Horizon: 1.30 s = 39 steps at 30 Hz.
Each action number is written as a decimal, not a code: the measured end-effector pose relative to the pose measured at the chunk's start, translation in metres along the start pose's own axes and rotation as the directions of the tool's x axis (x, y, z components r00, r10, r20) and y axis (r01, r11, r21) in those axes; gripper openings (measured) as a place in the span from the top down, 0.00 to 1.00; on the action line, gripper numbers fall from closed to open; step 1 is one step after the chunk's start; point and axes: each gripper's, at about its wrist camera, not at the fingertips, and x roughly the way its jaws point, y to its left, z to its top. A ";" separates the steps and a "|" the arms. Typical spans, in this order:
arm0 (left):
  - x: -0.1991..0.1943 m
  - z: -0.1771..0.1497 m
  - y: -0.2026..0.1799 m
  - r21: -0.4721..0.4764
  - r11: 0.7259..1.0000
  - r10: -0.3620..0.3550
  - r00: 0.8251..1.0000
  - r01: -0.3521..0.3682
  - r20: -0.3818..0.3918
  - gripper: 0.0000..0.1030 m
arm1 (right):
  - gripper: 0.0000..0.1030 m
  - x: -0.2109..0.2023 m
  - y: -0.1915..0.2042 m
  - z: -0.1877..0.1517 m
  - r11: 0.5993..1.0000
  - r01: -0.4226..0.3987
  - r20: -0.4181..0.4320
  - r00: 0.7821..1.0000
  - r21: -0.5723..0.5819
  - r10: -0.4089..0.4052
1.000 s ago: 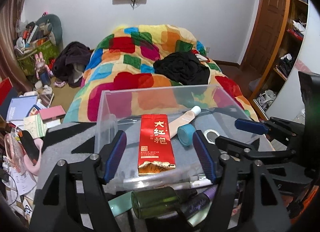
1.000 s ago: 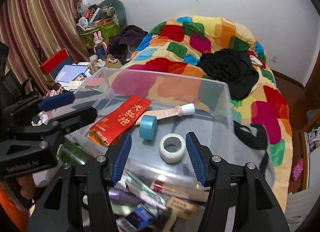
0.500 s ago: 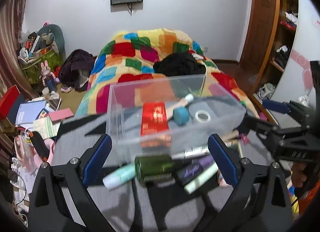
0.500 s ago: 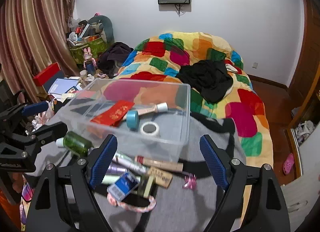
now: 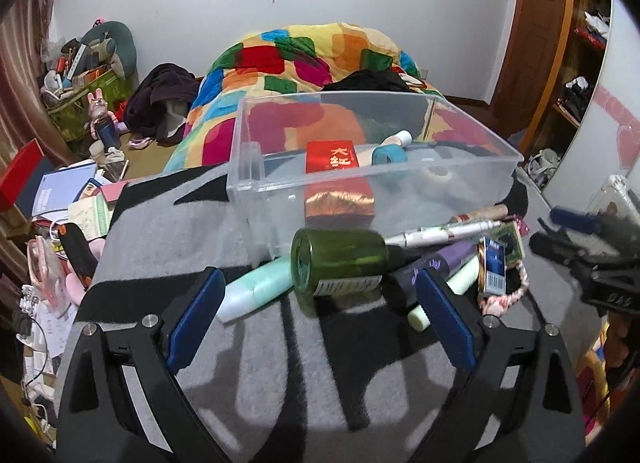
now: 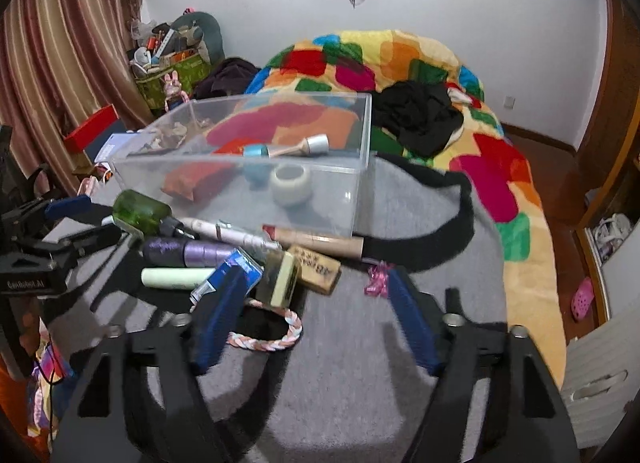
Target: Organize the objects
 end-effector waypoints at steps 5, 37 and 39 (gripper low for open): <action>0.016 0.013 0.004 -0.051 0.998 -0.029 0.999 0.027 -0.034 0.07 | 0.54 0.014 0.000 0.003 0.999 -0.040 -0.032 0.999 0.031 0.041; -0.027 0.004 0.009 -0.113 0.992 -0.055 0.996 0.063 0.072 0.44 | 0.86 -0.014 0.001 0.003 0.996 -0.082 0.034 0.996 0.039 0.081; -0.033 0.010 0.007 -0.113 0.991 -0.056 0.994 0.067 0.094 0.44 | 0.86 -0.020 0.001 0.008 0.996 -0.084 0.057 0.995 0.042 0.082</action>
